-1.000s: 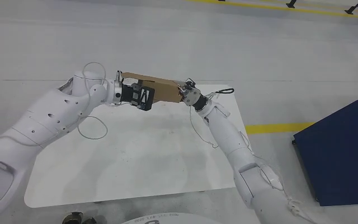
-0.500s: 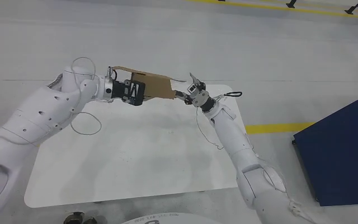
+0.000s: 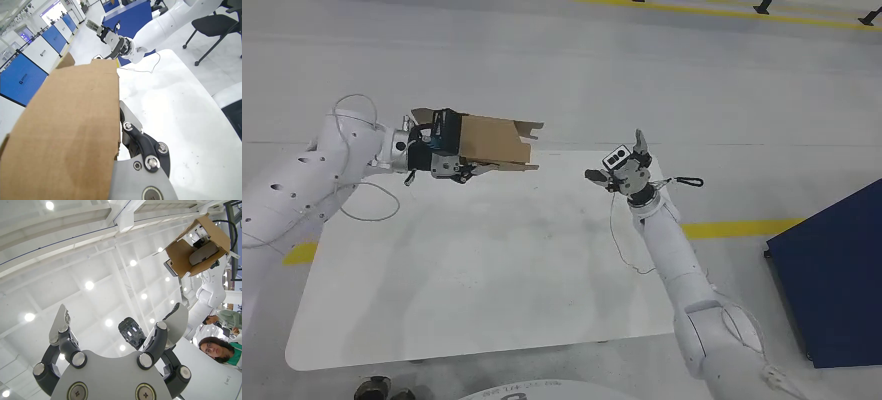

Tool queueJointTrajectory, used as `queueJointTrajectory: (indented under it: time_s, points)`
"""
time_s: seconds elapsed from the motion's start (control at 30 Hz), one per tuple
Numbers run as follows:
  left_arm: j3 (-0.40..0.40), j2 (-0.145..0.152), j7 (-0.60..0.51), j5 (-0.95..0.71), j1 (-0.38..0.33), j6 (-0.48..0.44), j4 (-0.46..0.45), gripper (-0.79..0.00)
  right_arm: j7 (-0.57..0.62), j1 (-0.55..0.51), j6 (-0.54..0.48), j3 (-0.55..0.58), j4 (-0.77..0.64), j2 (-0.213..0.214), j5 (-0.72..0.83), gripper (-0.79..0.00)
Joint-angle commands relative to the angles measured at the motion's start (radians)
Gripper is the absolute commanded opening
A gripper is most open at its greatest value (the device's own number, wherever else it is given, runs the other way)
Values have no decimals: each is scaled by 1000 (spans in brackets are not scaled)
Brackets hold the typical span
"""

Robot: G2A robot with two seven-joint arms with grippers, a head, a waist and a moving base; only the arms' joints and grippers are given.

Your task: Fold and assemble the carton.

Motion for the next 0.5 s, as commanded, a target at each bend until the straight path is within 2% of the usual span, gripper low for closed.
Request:
queueJointTrajectory:
  time_s: [0.0,0.1,0.17,0.27,0.4,0.47]
  points:
    - [-1,0,-1,0,1,0,-1,-785,0,0,0,0,0,0,0,0]
    - [-1,0,-1,0,1,0,-1,-785,0,0,0,0,0,0,0,0]
    - [7,-2,-1,-71,38,0,-17,-785,-32,-2,-29,7,-2,1,-2,0]
    - [88,3,-1,-235,55,0,-12,-785,-137,-31,-239,43,-62,0,-11,0]
    - [303,19,-29,-497,-9,0,-20,-785,-205,-89,-453,86,-146,2,-43,0]
    - [307,28,-103,-610,6,0,-63,-785,-249,-114,-567,107,-185,5,-87,0]
